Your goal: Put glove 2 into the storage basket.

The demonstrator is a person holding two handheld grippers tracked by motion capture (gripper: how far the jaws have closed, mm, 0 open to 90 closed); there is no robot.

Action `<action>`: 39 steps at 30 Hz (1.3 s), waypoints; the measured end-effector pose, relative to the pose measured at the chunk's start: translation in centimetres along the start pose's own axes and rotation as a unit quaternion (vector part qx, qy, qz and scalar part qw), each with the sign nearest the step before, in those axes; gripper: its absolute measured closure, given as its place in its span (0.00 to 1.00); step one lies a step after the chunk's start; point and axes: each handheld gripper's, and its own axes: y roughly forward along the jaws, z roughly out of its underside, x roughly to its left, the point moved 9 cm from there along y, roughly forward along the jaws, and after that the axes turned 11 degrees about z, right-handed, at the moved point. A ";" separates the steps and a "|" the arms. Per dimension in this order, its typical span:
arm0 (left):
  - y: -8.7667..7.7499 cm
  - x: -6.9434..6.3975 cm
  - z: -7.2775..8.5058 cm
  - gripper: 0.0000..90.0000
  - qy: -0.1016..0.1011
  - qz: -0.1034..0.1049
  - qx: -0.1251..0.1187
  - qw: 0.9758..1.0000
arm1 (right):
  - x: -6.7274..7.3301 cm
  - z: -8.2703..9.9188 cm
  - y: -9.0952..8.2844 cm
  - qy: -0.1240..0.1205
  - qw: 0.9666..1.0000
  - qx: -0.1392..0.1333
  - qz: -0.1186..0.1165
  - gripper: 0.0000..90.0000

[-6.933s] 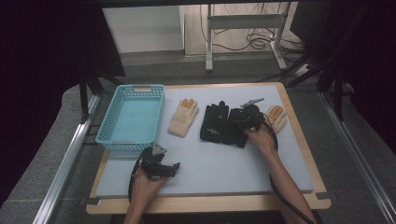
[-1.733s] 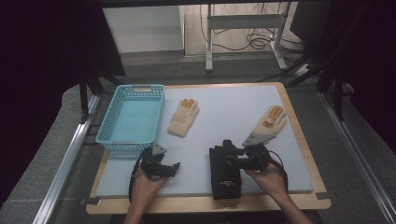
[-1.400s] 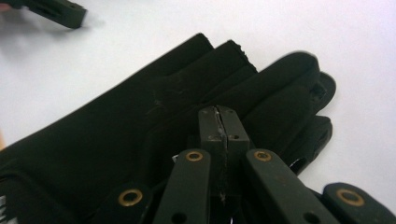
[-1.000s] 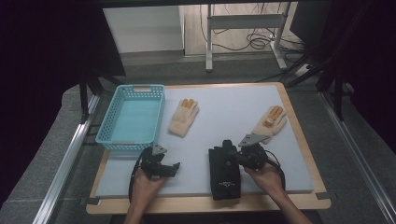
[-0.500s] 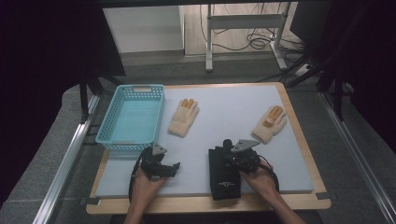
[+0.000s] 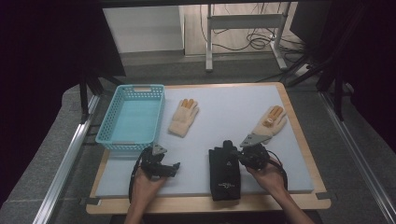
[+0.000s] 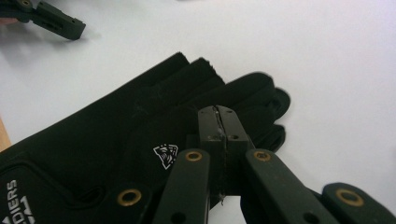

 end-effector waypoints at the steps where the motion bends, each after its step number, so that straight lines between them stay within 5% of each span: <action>1: 0.0 0.0 0.0 0.05 0.000 0.000 0.000 1.000 | 0.1 0.1 0.1 0.007 1.000 -0.003 -0.010 0.96; 2: 0.0 0.0 0.0 0.05 0.000 0.000 0.000 1.000 | 0.4 0.1 0.2 0.022 0.999 -0.008 -0.030 0.77; 5: 0.0 0.0 0.0 0.05 0.000 0.000 0.000 1.000 | 1.4 -0.1 0.9 0.034 0.998 -0.008 -0.051 0.51; 7: 0.0 0.0 0.0 0.05 0.000 0.000 0.000 1.000 | 2.4 0.6 2.2 0.023 0.998 0.023 -0.054 0.41; 10: 0.0 0.0 0.0 0.05 0.001 -0.001 0.000 1.000 | 2.9 0.9 2.9 -0.023 1.000 0.013 -0.004 0.54; 11: 0.0 0.0 0.0 0.05 0.000 0.000 0.000 1.000 | 3.1 0.8 2.7 -0.027 0.999 0.016 -0.002 0.74; 12: 0.0 0.0 0.0 0.05 0.000 0.000 0.000 1.000 | 3.9 0.9 2.6 -0.026 0.999 0.020 -0.040 0.87; 15: 0.0 0.0 0.0 0.05 0.001 -0.001 0.000 1.000 | 4.2 0.8 2.4 -0.043 0.999 0.015 -0.020 0.97; 27: 0.0 0.0 0.0 0.05 0.000 0.000 0.000 1.000 | 3.2 -1.0 -0.9 -0.042 0.999 0.001 -0.011 0.97; 33: 0.0 0.0 0.0 0.05 0.000 0.000 0.000 1.000 | 3.3 0.5 0.9 -0.038 0.998 0.031 -0.029 0.96; 39: 0.0 0.0 0.0 0.05 0.000 0.000 0.000 1.000 | 2.1 0.0 -0.1 -0.017 1.000 0.001 -0.020 0.72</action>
